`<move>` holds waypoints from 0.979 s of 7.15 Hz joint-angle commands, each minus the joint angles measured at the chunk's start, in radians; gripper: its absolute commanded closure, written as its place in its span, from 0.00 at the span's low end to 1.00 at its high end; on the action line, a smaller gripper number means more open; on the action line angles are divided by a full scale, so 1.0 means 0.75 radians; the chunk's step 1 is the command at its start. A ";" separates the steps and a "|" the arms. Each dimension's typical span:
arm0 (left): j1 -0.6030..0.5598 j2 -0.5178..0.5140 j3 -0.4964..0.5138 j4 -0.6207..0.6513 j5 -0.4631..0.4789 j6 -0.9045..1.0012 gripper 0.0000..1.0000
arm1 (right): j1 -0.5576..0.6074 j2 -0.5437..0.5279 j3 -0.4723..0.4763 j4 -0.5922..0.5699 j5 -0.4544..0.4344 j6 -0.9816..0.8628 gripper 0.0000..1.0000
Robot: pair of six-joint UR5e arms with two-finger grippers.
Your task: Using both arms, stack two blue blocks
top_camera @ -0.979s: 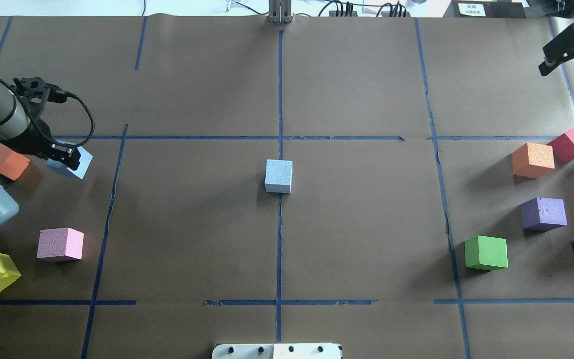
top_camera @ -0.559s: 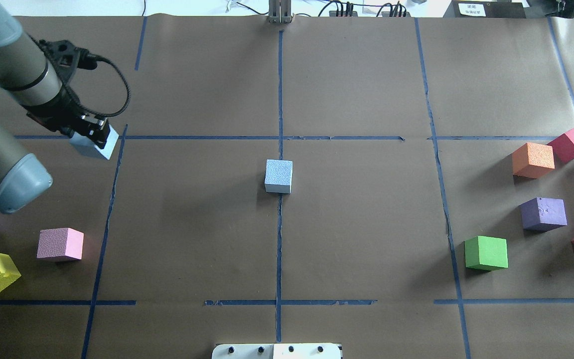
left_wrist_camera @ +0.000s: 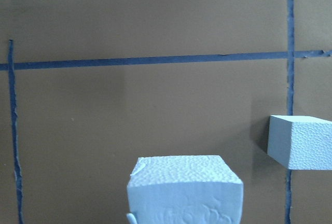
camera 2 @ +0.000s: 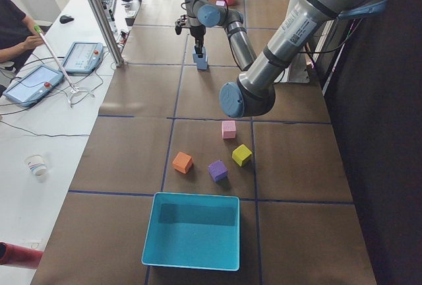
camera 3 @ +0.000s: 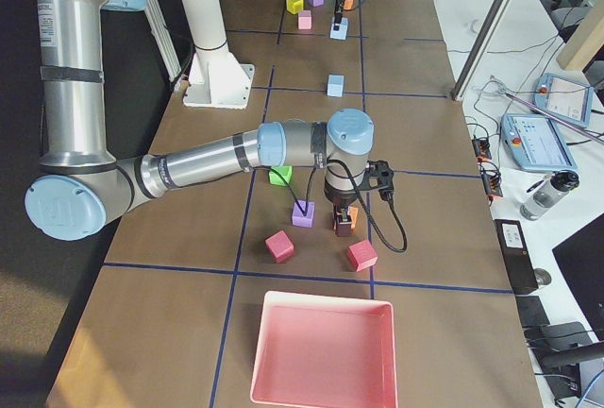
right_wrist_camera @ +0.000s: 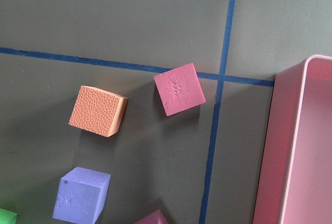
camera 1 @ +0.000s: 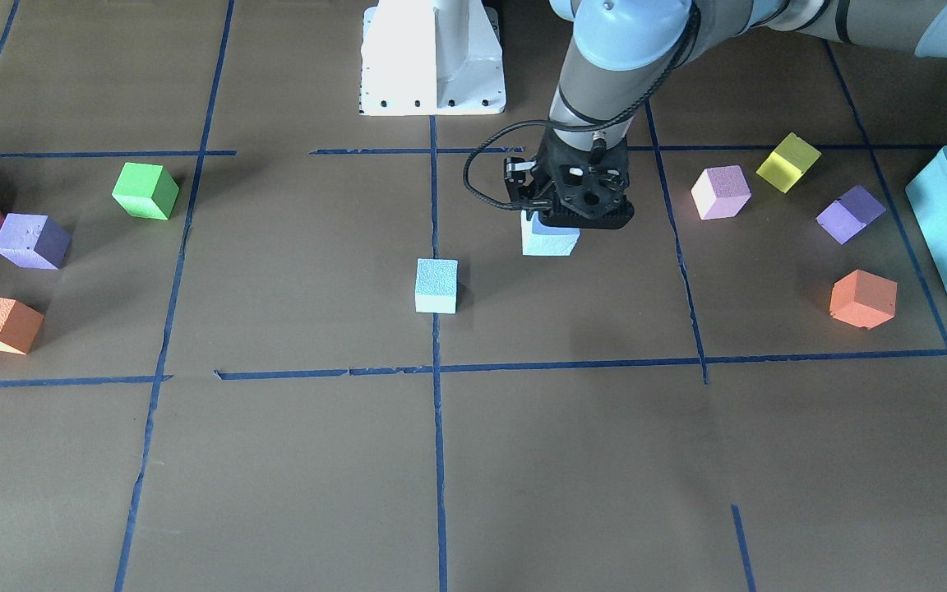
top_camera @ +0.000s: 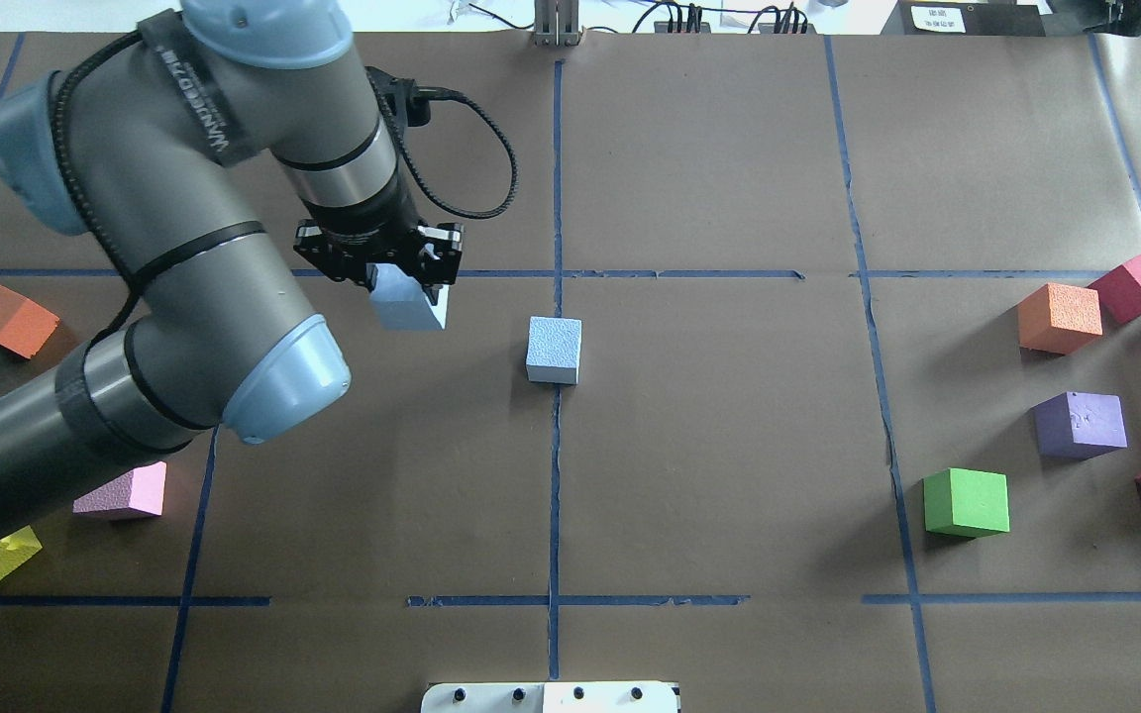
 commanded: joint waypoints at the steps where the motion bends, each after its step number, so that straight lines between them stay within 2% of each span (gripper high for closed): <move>1: 0.029 -0.166 0.178 -0.021 0.000 -0.047 1.00 | 0.018 -0.092 -0.015 0.082 0.009 0.001 0.00; 3: 0.076 -0.252 0.297 -0.102 0.002 -0.102 1.00 | 0.026 -0.171 -0.086 0.260 0.027 0.001 0.00; 4: 0.118 -0.291 0.391 -0.169 0.006 -0.143 1.00 | 0.048 -0.176 -0.133 0.305 0.080 0.001 0.00; 5: 0.137 -0.289 0.459 -0.243 0.010 -0.151 1.00 | 0.061 -0.172 -0.138 0.304 0.111 0.007 0.00; 7: 0.161 -0.281 0.488 -0.254 0.010 -0.149 0.99 | 0.063 -0.162 -0.138 0.304 0.113 0.048 0.00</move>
